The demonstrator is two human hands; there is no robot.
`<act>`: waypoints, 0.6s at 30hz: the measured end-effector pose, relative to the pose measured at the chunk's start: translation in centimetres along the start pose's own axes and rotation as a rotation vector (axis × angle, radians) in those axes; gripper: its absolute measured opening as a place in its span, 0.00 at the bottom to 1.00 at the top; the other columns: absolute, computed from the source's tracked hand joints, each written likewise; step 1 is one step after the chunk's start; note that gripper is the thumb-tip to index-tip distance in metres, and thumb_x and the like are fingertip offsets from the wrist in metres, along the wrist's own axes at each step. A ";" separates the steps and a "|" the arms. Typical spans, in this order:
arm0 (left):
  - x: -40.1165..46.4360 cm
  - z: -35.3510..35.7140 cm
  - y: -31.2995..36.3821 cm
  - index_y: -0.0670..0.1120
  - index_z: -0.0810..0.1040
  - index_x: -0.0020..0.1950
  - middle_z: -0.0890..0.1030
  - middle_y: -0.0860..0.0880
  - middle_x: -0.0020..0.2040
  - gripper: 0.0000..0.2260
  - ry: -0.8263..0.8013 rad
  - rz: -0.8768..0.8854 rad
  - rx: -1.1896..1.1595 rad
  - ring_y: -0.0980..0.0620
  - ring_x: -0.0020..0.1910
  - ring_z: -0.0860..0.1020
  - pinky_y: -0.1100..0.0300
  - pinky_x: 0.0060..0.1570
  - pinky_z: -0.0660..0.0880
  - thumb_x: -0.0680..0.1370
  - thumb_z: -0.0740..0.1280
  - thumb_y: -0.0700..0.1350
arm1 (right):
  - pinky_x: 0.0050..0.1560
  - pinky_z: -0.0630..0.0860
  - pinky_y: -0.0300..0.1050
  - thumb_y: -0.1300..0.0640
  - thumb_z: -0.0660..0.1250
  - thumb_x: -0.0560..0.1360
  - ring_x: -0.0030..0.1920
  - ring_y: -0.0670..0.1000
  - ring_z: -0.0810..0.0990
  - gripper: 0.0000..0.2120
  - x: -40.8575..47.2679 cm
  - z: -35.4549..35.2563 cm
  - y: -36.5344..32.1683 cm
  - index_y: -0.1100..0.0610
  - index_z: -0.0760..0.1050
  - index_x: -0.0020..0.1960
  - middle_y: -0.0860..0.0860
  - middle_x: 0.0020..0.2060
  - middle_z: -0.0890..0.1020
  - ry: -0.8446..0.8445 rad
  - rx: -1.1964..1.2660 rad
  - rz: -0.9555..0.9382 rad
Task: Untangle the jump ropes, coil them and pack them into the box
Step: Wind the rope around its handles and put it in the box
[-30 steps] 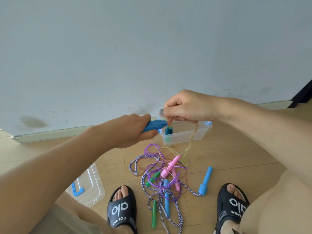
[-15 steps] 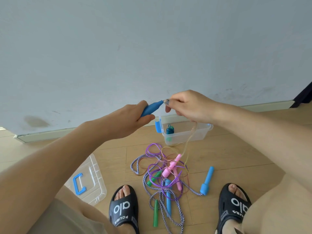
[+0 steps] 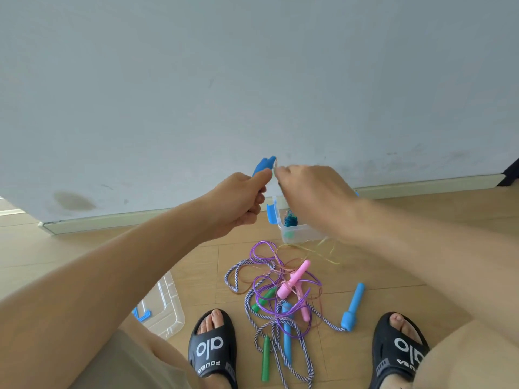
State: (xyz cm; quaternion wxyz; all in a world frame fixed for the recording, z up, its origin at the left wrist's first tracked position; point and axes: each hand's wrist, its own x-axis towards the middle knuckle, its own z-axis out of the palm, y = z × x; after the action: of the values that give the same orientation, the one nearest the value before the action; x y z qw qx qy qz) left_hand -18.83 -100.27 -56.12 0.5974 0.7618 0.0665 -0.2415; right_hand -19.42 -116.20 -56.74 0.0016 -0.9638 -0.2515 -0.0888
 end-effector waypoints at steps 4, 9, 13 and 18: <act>1.0 -0.4 -1.2 0.43 0.68 0.45 0.71 0.47 0.37 0.17 0.146 0.111 0.474 0.49 0.30 0.68 0.59 0.30 0.68 0.80 0.60 0.57 | 0.29 0.61 0.46 0.65 0.58 0.77 0.37 0.57 0.72 0.05 -0.6 0.2 -1.8 0.56 0.65 0.46 0.51 0.36 0.69 -0.164 0.062 -0.041; 0.5 -1.5 -1.2 0.41 0.66 0.48 0.71 0.49 0.36 0.19 0.178 0.362 0.967 0.49 0.31 0.68 0.58 0.29 0.61 0.82 0.59 0.58 | 0.39 0.71 0.49 0.58 0.53 0.80 0.40 0.56 0.76 0.12 -0.6 -0.9 -0.3 0.54 0.74 0.43 0.51 0.37 0.75 -0.176 0.235 -0.050; -0.1 -1.5 -1.2 0.43 0.63 0.49 0.70 0.49 0.35 0.17 0.083 0.440 1.269 0.47 0.32 0.69 0.58 0.28 0.61 0.79 0.65 0.54 | 0.40 0.74 0.52 0.58 0.56 0.79 0.39 0.55 0.77 0.13 -0.6 -1.2 0.0 0.55 0.78 0.43 0.49 0.35 0.76 -0.308 0.383 -0.054; -0.6 -0.9 -1.3 0.45 0.61 0.48 0.68 0.51 0.35 0.24 0.194 0.595 1.571 0.48 0.28 0.67 0.56 0.29 0.60 0.78 0.58 0.66 | 0.40 0.72 0.49 0.58 0.59 0.78 0.35 0.50 0.74 0.12 -0.6 -1.6 0.3 0.55 0.82 0.43 0.46 0.32 0.77 -0.420 0.574 0.021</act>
State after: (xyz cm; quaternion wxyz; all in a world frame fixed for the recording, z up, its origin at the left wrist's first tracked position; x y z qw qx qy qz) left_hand -19.55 -98.95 -56.83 -0.0753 0.9589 -0.2731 0.0162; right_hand -20.05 -116.80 -55.26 0.2213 -0.9239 -0.2510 0.1858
